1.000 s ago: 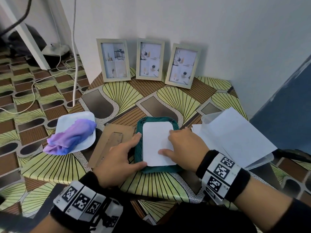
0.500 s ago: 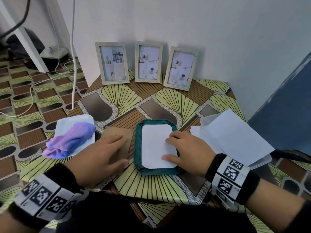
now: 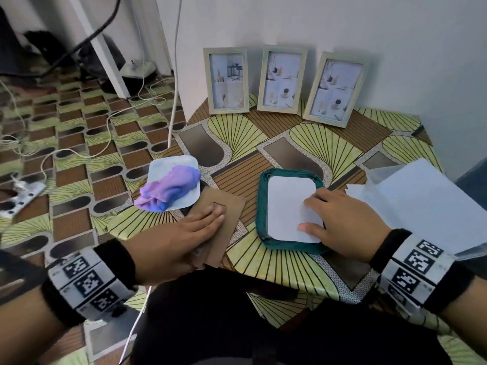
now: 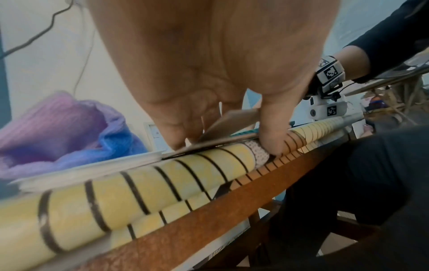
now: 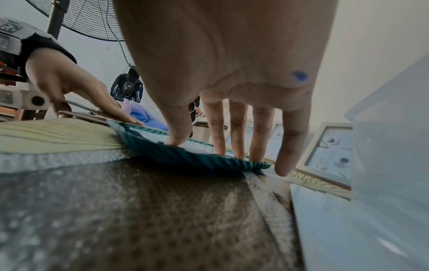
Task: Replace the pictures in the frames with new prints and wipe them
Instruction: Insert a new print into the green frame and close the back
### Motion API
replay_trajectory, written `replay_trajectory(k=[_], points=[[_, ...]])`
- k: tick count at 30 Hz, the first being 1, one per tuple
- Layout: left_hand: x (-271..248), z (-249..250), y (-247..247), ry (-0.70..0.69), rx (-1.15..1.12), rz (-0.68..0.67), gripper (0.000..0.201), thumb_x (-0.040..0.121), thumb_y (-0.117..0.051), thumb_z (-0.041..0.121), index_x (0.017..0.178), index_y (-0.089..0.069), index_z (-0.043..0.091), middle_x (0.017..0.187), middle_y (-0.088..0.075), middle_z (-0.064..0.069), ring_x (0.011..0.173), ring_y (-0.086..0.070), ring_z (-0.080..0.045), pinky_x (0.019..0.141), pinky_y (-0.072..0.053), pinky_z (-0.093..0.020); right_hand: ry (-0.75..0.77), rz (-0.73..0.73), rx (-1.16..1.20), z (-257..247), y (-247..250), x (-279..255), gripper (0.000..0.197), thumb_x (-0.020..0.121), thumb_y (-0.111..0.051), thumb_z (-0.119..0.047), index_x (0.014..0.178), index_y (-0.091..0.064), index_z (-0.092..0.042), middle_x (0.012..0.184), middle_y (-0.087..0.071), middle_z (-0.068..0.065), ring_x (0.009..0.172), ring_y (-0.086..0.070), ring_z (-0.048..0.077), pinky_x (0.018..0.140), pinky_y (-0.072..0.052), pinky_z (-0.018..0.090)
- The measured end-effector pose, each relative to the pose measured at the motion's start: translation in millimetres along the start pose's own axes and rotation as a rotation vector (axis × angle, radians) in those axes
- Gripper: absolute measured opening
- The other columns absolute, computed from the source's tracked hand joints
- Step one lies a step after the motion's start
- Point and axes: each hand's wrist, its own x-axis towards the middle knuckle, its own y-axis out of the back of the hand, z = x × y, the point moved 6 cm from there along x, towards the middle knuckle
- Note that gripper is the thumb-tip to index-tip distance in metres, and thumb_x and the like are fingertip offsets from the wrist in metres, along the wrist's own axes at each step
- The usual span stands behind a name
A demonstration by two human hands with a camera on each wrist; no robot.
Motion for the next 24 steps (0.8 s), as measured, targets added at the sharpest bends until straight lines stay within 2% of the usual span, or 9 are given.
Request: replay_trajectory(k=[4, 8, 11, 13, 16, 18, 20, 22, 24], points=[[-12, 7, 6, 0.009, -0.143, 0.159, 0.076, 0.095, -0.057, 0.015, 0.155, -0.009, 0.015, 0.164, -0.002, 0.005, 0.15, 0.002, -0.003, 0.123, -0.012, -0.027, 0.004, 0.005, -0.021, -2, 2, 1, 0.054, 0.092, -0.041, -0.063, 0.13, -0.049, -0.025, 0.128, -0.051, -0.005, 0.114, -0.049, 0.02, 0.089, -0.048, 0.035], [-19, 14, 33, 0.071, -0.263, 0.412, 0.06, 0.097, -0.055, 0.012, 0.152, -0.031, 0.013, 0.156, -0.034, 0.008, 0.141, -0.029, 0.003, 0.113, -0.021, -0.009, 0.006, 0.005, -0.028, -2, 4, 0, 0.052, 0.092, -0.042, -0.063, 0.127, -0.05, -0.025, 0.123, -0.053, -0.006, 0.111, -0.05, 0.02, 0.087, -0.048, 0.036], [-21, 20, 61, 0.16, -0.332, 0.653, 0.041, 0.1, -0.048, 0.028, 0.139, -0.055, 0.017, 0.126, -0.063, 0.023, 0.109, -0.057, 0.009, 0.091, -0.036, -0.001, 0.008, 0.007, -0.018, -2, 5, -1, 0.051, 0.091, -0.043, -0.064, 0.124, -0.051, -0.026, 0.12, -0.053, -0.007, 0.109, -0.05, 0.019, 0.086, -0.048, 0.035], [-17, 19, 74, 0.215, -0.386, 0.8, 0.028, 0.101, -0.05, 0.024, 0.123, -0.064, 0.016, 0.097, -0.063, 0.04, 0.09, -0.057, 0.018, 0.077, -0.036, 0.001, 0.007, 0.009, -0.006, -3, 6, -1, 0.05, 0.091, -0.044, -0.063, 0.124, -0.051, -0.026, 0.119, -0.053, -0.007, 0.109, -0.05, 0.019, 0.086, -0.047, 0.035], [-1, 15, 85, 0.277, -0.517, 0.934, 0.022, 0.1, -0.052, 0.015, 0.117, -0.066, 0.013, 0.085, -0.063, 0.038, 0.085, -0.055, 0.021, 0.073, -0.035, 0.001, 0.013, 0.012, 0.024, -4, 6, -2, 0.047, 0.092, -0.045, -0.062, 0.122, -0.052, -0.027, 0.12, -0.052, -0.007, 0.11, -0.047, 0.018, 0.088, -0.046, 0.034], [17, 23, 91, 0.268, -0.52, 0.927, 0.028, 0.1, -0.052, 0.016, 0.126, -0.064, 0.012, 0.099, -0.068, 0.026, 0.091, -0.058, 0.016, 0.078, -0.038, 0.0, 0.012, 0.016, 0.035, -4, 6, -3, 0.046, 0.092, -0.045, -0.062, 0.121, -0.052, -0.026, 0.12, -0.052, -0.008, 0.111, -0.047, 0.017, 0.088, -0.046, 0.034], [39, 37, 93, 0.211, -0.455, 0.846, 0.034, 0.1, -0.052, 0.017, 0.133, -0.059, 0.015, 0.107, -0.074, 0.003, 0.094, -0.064, -0.002, 0.084, -0.045, -0.009, 0.01, 0.014, 0.035, -4, 7, -3, 0.048, 0.092, -0.045, -0.062, 0.121, -0.053, -0.025, 0.121, -0.052, -0.007, 0.111, -0.048, 0.018, 0.089, -0.047, 0.036], [60, 52, 91, 0.126, -0.388, 0.728, 0.036, 0.101, -0.051, 0.016, 0.136, -0.056, 0.015, 0.117, -0.071, -0.003, 0.103, -0.065, -0.017, 0.089, -0.048, -0.022, 0.013, 0.01, 0.04, -3, 7, -3, 0.049, 0.092, -0.046, -0.062, 0.121, -0.054, -0.023, 0.121, -0.052, -0.006, 0.112, -0.048, 0.019, 0.09, -0.047, 0.037], [79, 61, 85, 0.077, -0.335, 0.591, 0.039, 0.101, -0.05, 0.015, 0.139, -0.053, 0.012, 0.133, -0.063, -0.006, 0.12, -0.06, -0.022, 0.1, -0.043, -0.029, 0.014, 0.009, 0.049, -2, 8, -2, 0.049, 0.092, -0.046, -0.062, 0.12, -0.055, -0.022, 0.119, -0.052, -0.005, 0.111, -0.048, 0.019, 0.087, -0.047, 0.036]])
